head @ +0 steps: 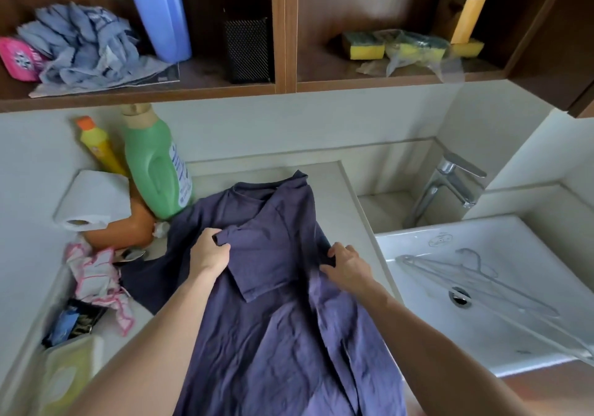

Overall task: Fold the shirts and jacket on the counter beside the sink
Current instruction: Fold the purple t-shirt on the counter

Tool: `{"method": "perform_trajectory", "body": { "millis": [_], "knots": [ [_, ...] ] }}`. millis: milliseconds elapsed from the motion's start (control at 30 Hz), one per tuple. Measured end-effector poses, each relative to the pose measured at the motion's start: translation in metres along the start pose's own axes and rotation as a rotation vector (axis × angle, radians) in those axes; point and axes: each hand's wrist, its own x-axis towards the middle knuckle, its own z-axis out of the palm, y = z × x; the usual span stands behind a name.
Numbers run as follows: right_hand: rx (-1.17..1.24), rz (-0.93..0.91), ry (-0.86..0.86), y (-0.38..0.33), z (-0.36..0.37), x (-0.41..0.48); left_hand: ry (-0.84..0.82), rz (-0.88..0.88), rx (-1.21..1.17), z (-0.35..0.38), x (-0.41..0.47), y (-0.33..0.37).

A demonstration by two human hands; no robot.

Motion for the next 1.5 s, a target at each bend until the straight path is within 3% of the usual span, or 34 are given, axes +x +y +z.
{"method": "perform_trajectory", "body": {
  "millis": [100,233,367,467,533,667,1000,1133,1167,1233,1300,1400,1500],
  "knots": [
    [0.005,-0.043,0.137,-0.012,0.002,0.003,0.028,0.002,0.061,-0.005,0.013,0.002],
    [0.056,-0.088,0.17,-0.021,0.006,0.018,-0.033,-0.212,0.127,-0.002,0.024,0.007],
    [0.155,-0.082,0.12,-0.029,0.002,0.053,-0.131,-0.033,0.215,0.008,0.034,0.02],
    [0.193,-0.038,0.102,-0.039,0.0,0.088,-0.344,-0.015,0.4,0.022,0.038,0.013],
    [0.174,-0.029,0.085,-0.047,0.002,0.109,-0.39,-0.008,0.501,0.035,0.039,0.004],
    [0.185,-0.111,0.037,-0.059,0.009,0.14,-0.374,0.002,0.515,0.051,0.049,-0.004],
    [0.324,-0.141,0.24,-0.057,-0.015,0.195,-0.34,0.002,0.536,0.083,0.099,0.028],
    [0.128,-0.031,0.229,-0.047,-0.02,0.201,-0.349,-0.01,0.543,0.092,0.111,0.04],
    [0.031,-0.047,0.307,-0.051,-0.018,0.2,-0.358,-0.007,0.536,0.091,0.113,0.041],
    [-0.085,-0.251,0.464,-0.069,-0.011,0.194,-0.388,0.001,0.525,0.088,0.114,0.043],
    [-0.144,-0.486,0.362,-0.086,0.004,0.192,-0.405,0.008,0.525,0.084,0.113,0.045],
    [-0.292,-0.473,0.057,-0.078,0.032,0.195,-0.259,0.049,0.404,0.061,0.113,0.046],
    [-0.407,-0.489,0.121,-0.055,0.041,0.2,0.128,0.111,0.274,0.018,0.118,0.035]
  ]
}}
